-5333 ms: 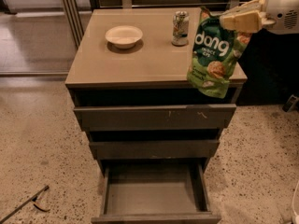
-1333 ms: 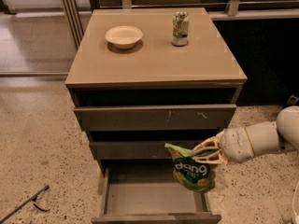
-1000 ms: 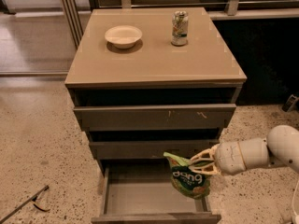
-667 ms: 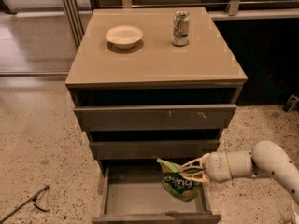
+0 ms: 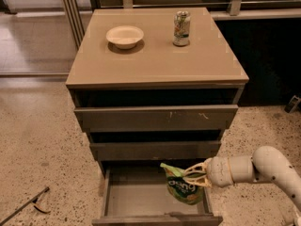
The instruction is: Place green rice chip bag into bottom drawer
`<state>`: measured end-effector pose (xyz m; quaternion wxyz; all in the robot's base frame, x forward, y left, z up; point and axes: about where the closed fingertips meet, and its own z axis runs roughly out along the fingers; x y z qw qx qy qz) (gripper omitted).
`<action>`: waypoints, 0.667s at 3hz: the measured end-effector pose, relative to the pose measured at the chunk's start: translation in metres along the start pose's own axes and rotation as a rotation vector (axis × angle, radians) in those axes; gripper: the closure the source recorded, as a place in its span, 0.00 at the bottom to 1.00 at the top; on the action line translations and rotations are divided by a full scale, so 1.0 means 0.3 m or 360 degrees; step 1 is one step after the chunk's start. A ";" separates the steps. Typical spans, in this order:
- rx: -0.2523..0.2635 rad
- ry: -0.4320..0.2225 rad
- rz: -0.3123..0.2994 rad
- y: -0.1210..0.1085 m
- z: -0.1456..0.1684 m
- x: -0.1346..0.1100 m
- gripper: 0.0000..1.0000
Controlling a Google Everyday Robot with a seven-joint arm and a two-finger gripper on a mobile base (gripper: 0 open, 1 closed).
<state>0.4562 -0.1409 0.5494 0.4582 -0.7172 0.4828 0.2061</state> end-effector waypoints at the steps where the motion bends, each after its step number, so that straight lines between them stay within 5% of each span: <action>1: 0.0031 0.0040 -0.0036 0.045 0.053 0.129 1.00; 2: 0.0079 0.0002 -0.0106 0.084 0.158 0.278 1.00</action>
Offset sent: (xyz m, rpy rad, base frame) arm 0.0404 -0.0052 -0.1590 0.0489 -0.1464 -0.0012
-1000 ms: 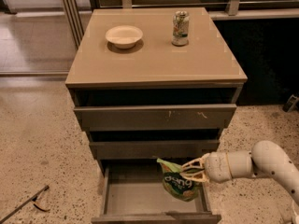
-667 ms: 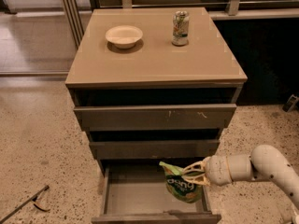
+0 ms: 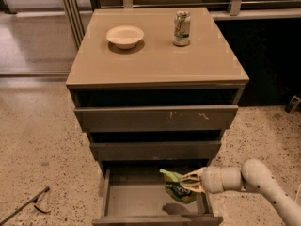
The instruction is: Place green rice chip bag into bottom drawer
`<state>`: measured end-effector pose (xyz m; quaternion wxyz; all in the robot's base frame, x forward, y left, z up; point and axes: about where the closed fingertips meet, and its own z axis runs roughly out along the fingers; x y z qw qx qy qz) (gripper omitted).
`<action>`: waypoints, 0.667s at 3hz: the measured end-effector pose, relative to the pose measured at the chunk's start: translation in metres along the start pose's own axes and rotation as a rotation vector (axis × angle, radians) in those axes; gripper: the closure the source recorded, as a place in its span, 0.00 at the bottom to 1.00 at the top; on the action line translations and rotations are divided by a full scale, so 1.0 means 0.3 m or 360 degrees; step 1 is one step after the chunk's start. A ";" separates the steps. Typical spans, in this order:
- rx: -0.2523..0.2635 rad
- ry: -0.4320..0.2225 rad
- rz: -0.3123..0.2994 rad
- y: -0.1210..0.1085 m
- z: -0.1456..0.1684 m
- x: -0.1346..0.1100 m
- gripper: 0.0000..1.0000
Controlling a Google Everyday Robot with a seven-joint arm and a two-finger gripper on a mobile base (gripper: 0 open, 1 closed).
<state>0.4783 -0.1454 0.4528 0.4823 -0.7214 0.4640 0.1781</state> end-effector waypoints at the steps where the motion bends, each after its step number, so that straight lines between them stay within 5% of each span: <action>1: 0.0069 -0.0117 -0.0004 0.057 0.113 0.177 1.00; 2: 0.0065 -0.0128 -0.0010 0.065 0.126 0.179 1.00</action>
Offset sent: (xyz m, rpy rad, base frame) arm 0.0097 0.0070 -0.0457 0.0622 -0.0081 0.0292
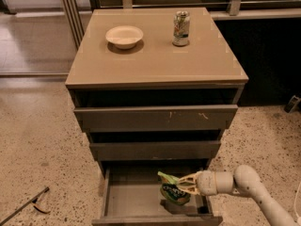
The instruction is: Place green rice chip bag into bottom drawer
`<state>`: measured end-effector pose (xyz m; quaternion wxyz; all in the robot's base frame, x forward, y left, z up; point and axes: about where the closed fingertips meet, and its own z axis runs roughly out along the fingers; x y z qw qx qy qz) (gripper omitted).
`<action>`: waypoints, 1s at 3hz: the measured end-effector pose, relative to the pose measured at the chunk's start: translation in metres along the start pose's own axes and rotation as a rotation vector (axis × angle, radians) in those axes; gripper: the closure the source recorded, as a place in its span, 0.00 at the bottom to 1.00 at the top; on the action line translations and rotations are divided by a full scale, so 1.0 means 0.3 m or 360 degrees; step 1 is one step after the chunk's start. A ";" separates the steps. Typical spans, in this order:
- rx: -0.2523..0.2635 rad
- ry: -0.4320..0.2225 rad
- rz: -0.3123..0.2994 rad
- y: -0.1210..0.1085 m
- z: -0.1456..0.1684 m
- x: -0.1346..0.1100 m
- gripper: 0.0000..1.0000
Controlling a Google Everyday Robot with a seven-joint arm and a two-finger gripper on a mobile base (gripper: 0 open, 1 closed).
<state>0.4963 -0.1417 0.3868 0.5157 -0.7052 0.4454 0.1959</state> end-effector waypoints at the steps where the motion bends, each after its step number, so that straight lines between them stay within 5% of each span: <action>1: -0.0022 -0.0019 -0.0014 0.016 0.037 0.038 1.00; 3: -0.0101 -0.0108 -0.0112 0.020 0.146 0.123 1.00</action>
Offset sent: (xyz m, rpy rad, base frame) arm 0.0283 0.0206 -0.0546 0.0029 -0.0353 0.1163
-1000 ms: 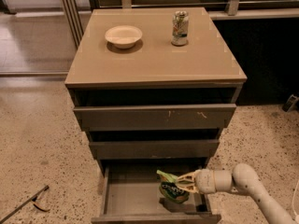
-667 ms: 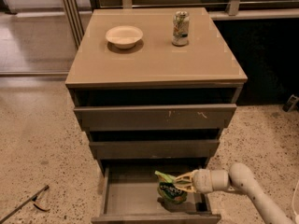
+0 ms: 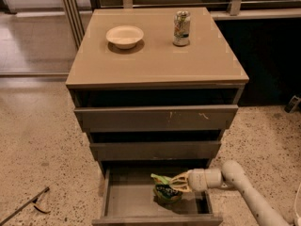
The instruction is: Place green rice chip bag into bottom drawer
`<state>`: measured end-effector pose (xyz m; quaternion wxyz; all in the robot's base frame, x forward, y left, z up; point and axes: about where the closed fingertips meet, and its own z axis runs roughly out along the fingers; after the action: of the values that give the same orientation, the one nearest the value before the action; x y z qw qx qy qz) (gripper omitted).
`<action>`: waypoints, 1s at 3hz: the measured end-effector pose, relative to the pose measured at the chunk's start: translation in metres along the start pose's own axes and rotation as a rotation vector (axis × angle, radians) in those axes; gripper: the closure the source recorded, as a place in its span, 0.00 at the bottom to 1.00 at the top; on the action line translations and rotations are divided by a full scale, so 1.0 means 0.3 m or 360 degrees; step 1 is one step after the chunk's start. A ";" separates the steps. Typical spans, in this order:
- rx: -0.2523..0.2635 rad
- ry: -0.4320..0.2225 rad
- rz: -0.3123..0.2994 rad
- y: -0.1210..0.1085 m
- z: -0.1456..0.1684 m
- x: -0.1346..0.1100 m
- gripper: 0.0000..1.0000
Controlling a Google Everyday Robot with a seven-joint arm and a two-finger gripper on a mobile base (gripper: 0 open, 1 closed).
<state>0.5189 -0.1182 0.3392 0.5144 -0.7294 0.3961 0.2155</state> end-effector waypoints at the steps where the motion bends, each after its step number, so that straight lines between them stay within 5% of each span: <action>1: -0.0019 -0.0035 -0.0054 -0.001 0.038 0.036 1.00; 3: -0.0026 -0.0004 -0.0089 0.024 0.071 0.106 1.00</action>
Offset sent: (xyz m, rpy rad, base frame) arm 0.0206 0.0060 -0.0358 -0.0183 -0.0633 0.0464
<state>0.5340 -0.1112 0.3042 0.5148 -0.7440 0.3733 0.2051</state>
